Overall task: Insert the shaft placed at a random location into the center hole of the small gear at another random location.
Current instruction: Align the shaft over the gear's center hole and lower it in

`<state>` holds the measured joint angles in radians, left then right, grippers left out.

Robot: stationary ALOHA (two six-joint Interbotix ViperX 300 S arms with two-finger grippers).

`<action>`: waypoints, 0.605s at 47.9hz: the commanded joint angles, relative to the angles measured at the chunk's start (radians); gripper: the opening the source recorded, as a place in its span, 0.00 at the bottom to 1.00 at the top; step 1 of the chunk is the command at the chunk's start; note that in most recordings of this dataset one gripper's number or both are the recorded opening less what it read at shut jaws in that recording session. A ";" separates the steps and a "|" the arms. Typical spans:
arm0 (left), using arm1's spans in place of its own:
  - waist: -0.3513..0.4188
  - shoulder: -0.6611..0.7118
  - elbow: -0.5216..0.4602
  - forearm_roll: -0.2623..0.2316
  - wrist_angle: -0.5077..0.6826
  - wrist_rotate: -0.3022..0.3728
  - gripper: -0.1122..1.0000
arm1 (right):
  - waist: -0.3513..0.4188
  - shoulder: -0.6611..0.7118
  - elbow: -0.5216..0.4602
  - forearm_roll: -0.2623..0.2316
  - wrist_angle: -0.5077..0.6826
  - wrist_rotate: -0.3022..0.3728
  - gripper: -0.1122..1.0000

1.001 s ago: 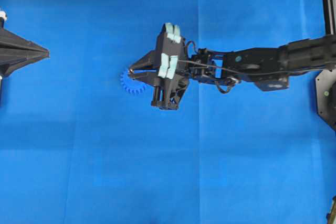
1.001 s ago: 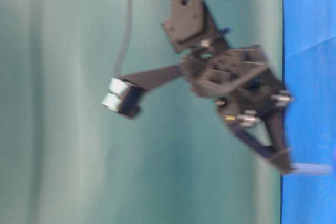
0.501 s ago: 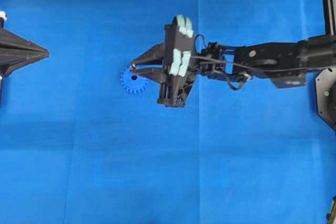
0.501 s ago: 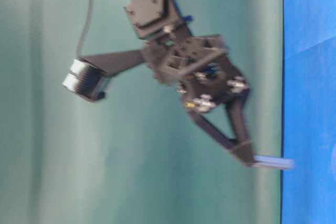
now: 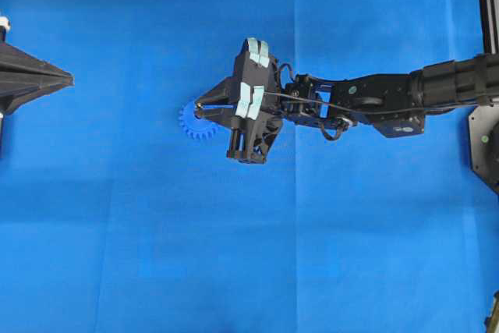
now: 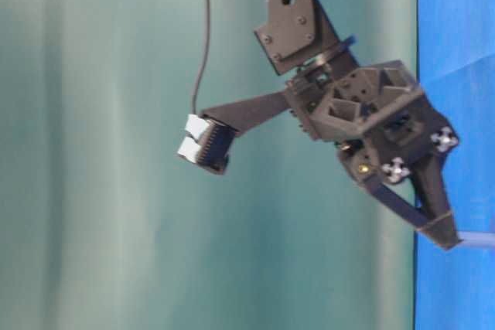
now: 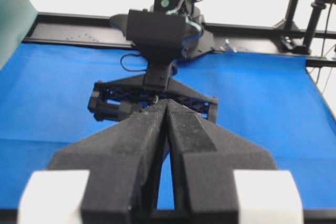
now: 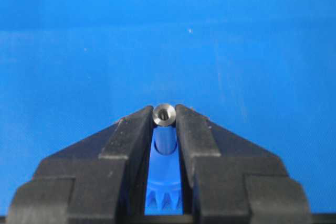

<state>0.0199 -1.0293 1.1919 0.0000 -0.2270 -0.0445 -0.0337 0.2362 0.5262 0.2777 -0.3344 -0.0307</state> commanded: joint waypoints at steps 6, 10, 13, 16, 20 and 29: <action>0.003 0.005 -0.009 0.002 -0.005 0.002 0.10 | -0.002 -0.006 -0.017 0.017 -0.011 0.000 0.13; 0.003 0.005 -0.011 0.002 -0.005 0.002 0.10 | 0.000 -0.005 -0.015 0.017 -0.018 0.000 0.13; 0.003 0.003 -0.009 0.002 -0.005 0.002 0.10 | -0.002 0.005 -0.017 0.017 -0.026 0.000 0.13; 0.003 0.003 -0.009 0.003 -0.005 0.002 0.10 | -0.002 0.018 -0.020 0.017 -0.028 0.000 0.13; 0.003 0.003 -0.011 0.003 -0.005 0.002 0.10 | -0.002 0.037 -0.026 0.017 -0.032 0.000 0.13; 0.003 0.005 -0.009 0.002 -0.005 0.002 0.10 | -0.002 0.069 -0.040 0.018 -0.035 0.000 0.13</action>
<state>0.0215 -1.0293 1.1919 0.0015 -0.2270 -0.0445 -0.0337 0.3191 0.5093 0.2930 -0.3590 -0.0307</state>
